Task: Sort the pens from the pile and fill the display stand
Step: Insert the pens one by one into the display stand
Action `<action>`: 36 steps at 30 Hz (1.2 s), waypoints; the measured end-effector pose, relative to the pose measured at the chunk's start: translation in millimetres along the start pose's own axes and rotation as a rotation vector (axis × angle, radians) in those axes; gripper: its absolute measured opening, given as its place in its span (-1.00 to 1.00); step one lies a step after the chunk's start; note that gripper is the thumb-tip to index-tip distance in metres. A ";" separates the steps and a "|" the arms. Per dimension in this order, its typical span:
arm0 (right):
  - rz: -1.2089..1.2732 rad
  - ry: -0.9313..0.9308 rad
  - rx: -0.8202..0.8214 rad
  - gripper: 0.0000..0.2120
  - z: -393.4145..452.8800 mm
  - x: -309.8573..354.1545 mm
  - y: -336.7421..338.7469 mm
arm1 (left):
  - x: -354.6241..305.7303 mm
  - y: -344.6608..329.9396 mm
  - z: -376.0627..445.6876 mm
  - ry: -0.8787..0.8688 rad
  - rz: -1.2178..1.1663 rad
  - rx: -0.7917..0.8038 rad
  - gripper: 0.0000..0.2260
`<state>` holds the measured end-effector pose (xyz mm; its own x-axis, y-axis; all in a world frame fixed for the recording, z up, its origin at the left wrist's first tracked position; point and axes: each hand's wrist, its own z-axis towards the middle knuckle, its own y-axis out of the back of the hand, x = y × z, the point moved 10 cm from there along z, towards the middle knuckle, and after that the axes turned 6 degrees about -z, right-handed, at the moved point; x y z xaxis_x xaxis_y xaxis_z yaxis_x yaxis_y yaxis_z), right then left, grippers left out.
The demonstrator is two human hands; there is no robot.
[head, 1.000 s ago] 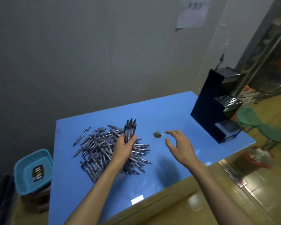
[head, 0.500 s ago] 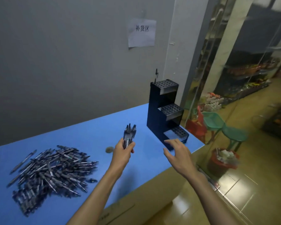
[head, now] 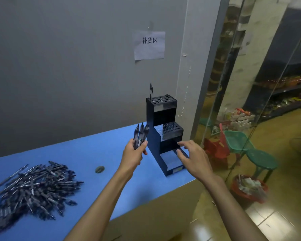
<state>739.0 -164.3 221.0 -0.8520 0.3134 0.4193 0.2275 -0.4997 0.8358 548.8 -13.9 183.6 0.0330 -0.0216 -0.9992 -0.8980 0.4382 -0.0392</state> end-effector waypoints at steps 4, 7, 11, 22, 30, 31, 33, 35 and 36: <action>0.002 0.054 -0.010 -0.72 37.7 -10.4 4.7 | -8.7 -20.6 33.6 -0.013 -0.050 -0.027 -0.92; -0.021 0.094 -0.003 -0.71 73.1 -15.7 3.6 | -17.5 -34.2 60.3 -0.048 -0.074 -0.041 -0.92; -0.018 0.159 0.008 -0.72 127.1 -15.7 1.8 | -31.9 -46.2 95.5 -0.089 -0.139 -0.088 -0.89; 0.106 0.345 -0.050 -0.73 265.0 12.1 6.9 | -63.6 -53.6 179.4 -0.120 -0.182 -0.226 -0.78; 0.251 0.462 -0.051 -0.77 312.0 34.3 1.9 | -90.2 -58.0 201.7 -0.165 -0.146 -0.297 -0.85; 0.280 0.463 -0.039 -0.77 315.6 35.0 0.8 | -92.3 -59.0 202.2 -0.172 -0.142 -0.310 -0.85; 0.363 0.445 0.007 -0.78 323.2 34.6 -3.2 | -95.2 -60.7 202.5 -0.179 -0.136 -0.336 -0.83; 0.495 0.395 0.088 -0.80 332.4 32.0 -10.8 | -96.8 -61.6 203.2 -0.180 -0.134 -0.367 -0.80; 0.572 0.364 0.126 -0.81 336.7 30.3 -14.2 | -97.7 -62.2 203.8 -0.182 -0.132 -0.380 -0.80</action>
<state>868.7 124.2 341.1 -0.6812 -0.2737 0.6790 0.7225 -0.4011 0.5631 690.8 144.1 282.6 0.2046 0.1182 -0.9717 -0.9773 0.0798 -0.1961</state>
